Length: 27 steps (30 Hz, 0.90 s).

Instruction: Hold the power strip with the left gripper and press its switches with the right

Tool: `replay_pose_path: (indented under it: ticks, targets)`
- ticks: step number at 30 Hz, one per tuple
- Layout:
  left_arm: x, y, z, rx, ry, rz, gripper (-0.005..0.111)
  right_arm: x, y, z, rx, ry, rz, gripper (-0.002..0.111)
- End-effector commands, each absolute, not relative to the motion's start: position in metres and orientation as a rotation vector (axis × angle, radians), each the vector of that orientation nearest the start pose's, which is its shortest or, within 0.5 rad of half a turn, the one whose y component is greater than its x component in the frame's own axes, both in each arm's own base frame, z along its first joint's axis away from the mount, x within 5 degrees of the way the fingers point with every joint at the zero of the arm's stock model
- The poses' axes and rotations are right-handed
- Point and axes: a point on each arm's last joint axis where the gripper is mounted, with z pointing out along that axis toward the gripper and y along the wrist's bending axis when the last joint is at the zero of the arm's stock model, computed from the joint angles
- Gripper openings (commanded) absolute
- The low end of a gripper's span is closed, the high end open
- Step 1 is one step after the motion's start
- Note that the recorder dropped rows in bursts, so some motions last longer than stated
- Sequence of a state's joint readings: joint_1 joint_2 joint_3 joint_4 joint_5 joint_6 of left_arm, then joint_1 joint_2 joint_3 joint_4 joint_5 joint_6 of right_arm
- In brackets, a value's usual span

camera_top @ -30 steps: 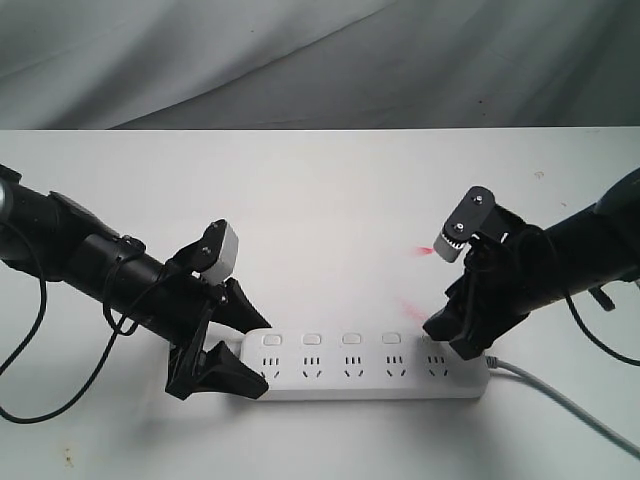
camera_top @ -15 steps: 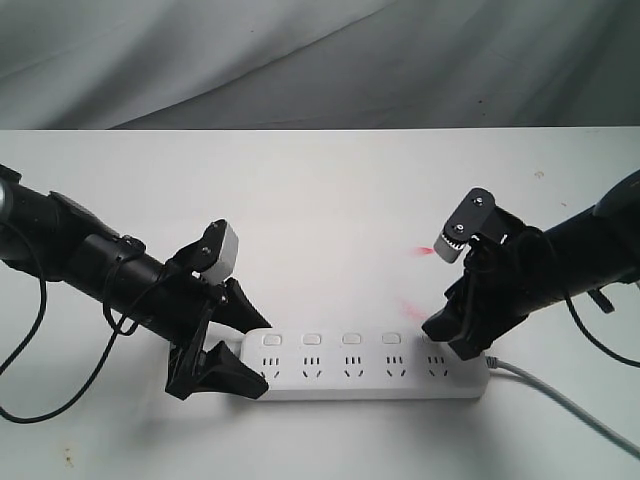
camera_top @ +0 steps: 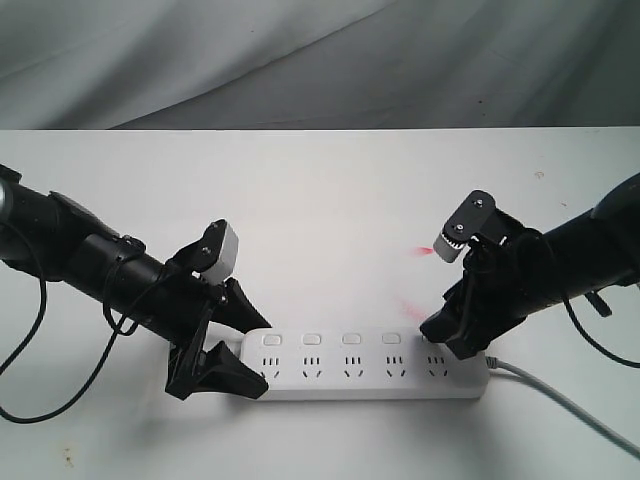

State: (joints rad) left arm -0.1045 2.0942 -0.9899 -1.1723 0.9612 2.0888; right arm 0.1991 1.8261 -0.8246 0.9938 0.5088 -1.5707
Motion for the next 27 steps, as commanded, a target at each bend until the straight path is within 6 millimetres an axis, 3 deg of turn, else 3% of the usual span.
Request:
replay_pose_path:
  ticks: [1, 15, 20, 27]
  targets:
    - [0.318, -0.105, 0.087, 1.512, 1.999, -0.975, 0.061, 0.294, 0.092, 0.113, -1.234, 2.41, 0.365, 0.054]
    - [0.318, -0.105, 0.087, 1.512, 1.999, -0.975, 0.061, 0.294, 0.091, 0.104, -1.237, 2.441, 0.371, 0.054]
    - [0.318, -0.105, 0.087, 1.512, 1.999, -0.975, 0.061, 0.294, 0.092, 0.134, -1.196, 2.359, 0.339, 0.054]
    - [0.318, -0.105, 0.087, 1.512, 1.999, -0.975, 0.061, 0.286, 0.089, 0.203, -1.049, 2.196, 0.253, 0.054]
